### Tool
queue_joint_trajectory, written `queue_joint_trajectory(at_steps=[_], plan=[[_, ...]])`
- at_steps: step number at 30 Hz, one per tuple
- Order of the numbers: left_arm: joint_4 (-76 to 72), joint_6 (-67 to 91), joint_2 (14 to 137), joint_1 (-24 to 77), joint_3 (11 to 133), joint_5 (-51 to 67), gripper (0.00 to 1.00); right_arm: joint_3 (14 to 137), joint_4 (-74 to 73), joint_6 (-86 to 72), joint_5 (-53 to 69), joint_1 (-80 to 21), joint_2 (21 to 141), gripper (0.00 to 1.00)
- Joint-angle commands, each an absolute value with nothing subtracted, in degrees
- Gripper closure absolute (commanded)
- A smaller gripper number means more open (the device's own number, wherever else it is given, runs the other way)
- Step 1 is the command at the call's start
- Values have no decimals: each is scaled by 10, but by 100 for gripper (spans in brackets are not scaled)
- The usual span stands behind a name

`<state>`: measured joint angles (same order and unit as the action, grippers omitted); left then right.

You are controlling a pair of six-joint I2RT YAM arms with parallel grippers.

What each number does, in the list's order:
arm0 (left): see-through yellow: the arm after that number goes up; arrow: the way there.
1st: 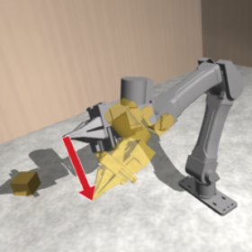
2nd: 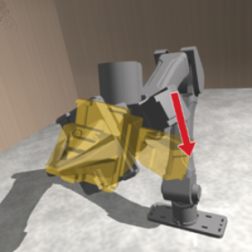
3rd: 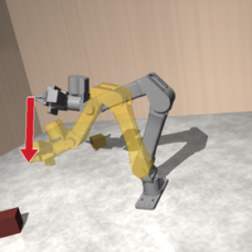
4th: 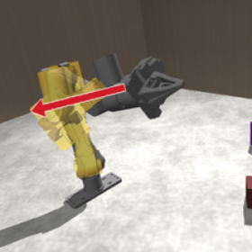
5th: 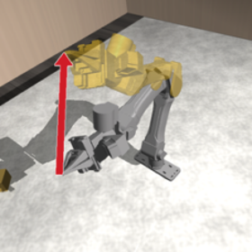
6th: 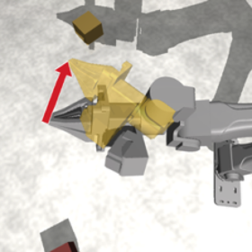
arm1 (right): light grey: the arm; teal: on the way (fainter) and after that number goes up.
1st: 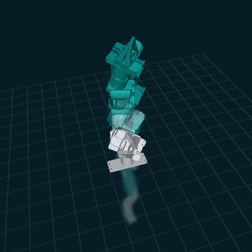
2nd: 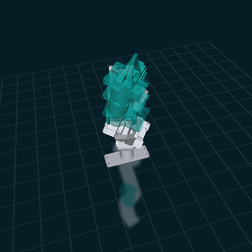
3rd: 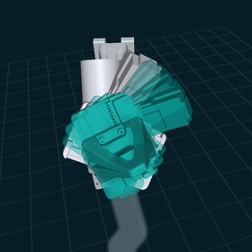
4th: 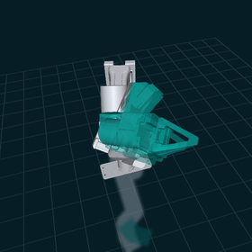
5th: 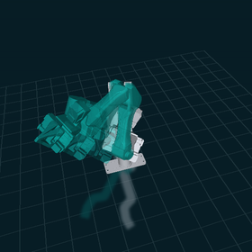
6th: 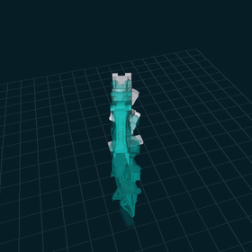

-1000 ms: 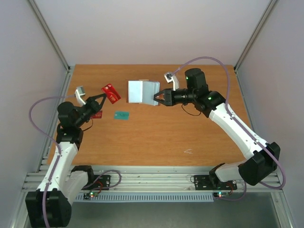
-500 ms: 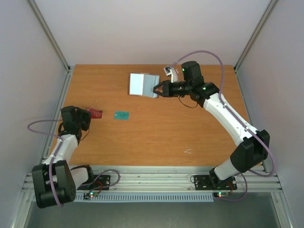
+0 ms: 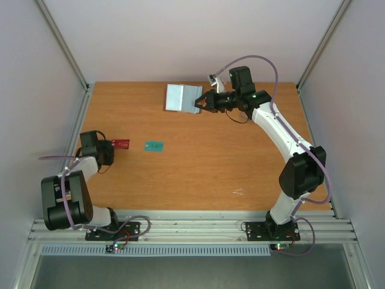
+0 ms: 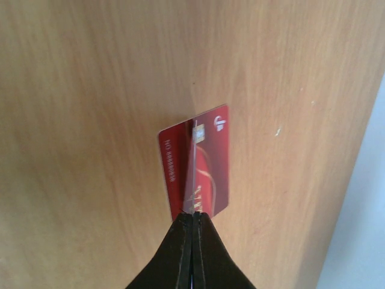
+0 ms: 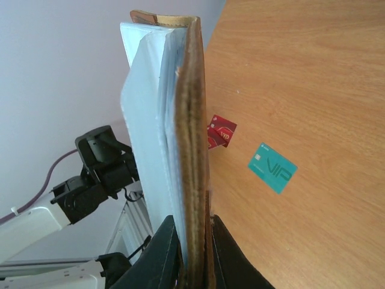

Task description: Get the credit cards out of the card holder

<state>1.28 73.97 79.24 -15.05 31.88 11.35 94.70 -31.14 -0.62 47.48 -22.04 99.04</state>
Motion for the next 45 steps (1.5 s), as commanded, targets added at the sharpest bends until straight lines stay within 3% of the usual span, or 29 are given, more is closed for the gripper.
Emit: queue_joint_trajectory(at_steps=[1,22,30,34,38,45], plan=[[22,790,800,-152,349,102,100,976,-320,-9,508,-215,997,99],[-28,796,851,-117,372,43,100,997,-339,18,542,-215,1013,99],[26,807,858,-82,355,9,99,1000,-347,23,546,-215,1011,99],[47,810,849,-80,357,-14,79,1001,-351,26,548,-215,1005,99],[71,808,831,-81,356,-26,68,999,-352,27,547,-215,994,99],[85,770,768,-82,347,4,62,987,-378,41,535,-217,961,99]])
